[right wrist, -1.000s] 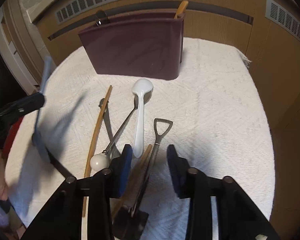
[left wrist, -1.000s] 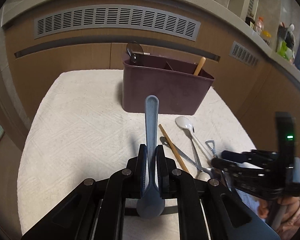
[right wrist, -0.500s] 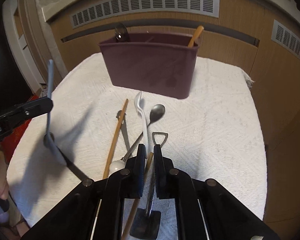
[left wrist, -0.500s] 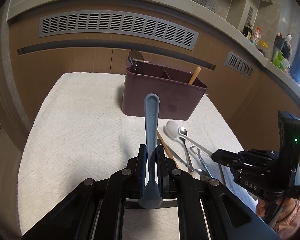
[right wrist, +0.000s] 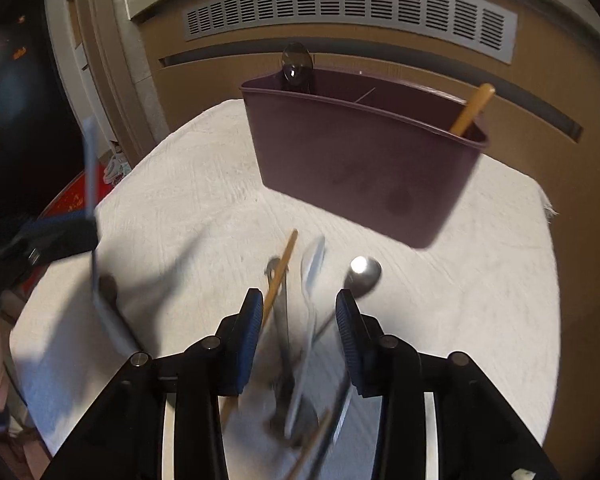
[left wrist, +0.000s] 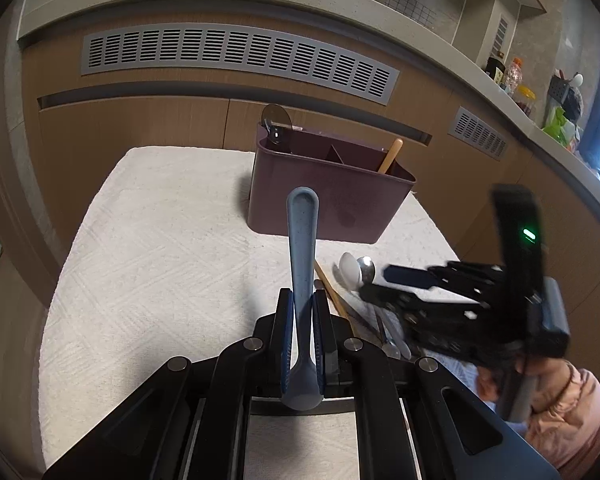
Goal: Organize utensils
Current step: 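Raise the blue spoon with the left tool while the right carries the shovel, then release the metal shovel and grasp the white plastic spoon with the right tool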
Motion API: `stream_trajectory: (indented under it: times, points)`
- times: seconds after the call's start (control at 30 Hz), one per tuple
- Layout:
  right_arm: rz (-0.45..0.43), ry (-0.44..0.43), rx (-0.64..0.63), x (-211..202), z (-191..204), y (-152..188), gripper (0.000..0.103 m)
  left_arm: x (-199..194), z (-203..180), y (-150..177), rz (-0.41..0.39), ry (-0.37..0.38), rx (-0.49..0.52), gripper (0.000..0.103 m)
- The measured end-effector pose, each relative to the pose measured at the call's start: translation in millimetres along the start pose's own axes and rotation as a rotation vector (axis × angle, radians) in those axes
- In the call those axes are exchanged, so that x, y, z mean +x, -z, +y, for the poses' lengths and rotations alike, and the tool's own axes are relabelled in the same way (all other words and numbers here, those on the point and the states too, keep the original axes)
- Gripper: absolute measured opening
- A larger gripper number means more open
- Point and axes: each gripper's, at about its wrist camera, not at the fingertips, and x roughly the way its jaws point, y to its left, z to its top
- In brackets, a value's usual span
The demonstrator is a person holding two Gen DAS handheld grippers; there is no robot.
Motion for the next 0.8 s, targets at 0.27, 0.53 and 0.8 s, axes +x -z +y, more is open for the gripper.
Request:
stream_trajectory:
  times: [0.27,0.53,0.8]
  points:
    - [0.082,-0.012,0.04,39,-6,-16,0.001,0,3,0,0.005,0.002,-0.012,0.01]
    - [-0.045,-0.014,0.054,-23,-12,-8,0.001,-2,0,-2,0.01,0.01,-0.014,0.01]
    - [0.021,0.007,0.071,17,-25,-6,0.038,-3,-1,-3,0.01,0.003,-0.003,0.01]
